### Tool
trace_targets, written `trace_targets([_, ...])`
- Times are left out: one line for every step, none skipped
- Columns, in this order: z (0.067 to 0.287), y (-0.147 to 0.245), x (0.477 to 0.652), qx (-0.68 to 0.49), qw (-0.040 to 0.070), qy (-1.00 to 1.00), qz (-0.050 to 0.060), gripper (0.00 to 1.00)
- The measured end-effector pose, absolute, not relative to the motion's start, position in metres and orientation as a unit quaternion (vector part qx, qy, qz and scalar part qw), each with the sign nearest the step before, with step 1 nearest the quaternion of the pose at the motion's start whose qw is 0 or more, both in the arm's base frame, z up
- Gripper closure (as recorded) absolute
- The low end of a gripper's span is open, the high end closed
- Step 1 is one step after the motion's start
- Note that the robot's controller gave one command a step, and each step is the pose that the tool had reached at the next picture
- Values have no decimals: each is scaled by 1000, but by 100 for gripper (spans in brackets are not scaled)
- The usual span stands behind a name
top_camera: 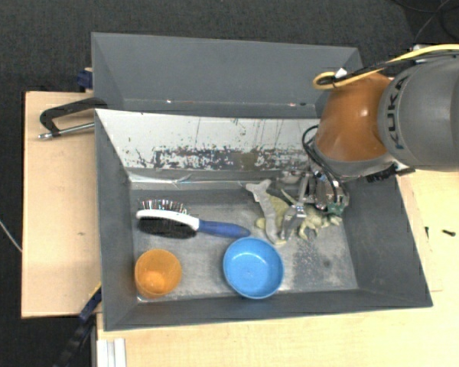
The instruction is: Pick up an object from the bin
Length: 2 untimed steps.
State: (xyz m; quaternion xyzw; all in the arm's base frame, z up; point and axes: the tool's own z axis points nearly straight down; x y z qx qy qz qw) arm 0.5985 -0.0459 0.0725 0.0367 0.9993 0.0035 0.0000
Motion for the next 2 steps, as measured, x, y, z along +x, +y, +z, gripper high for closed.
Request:
trace_targets([77,-44,599,32,0,999,2,100])
trace_targets([267,-36,604,-24,8,1000,0,100])
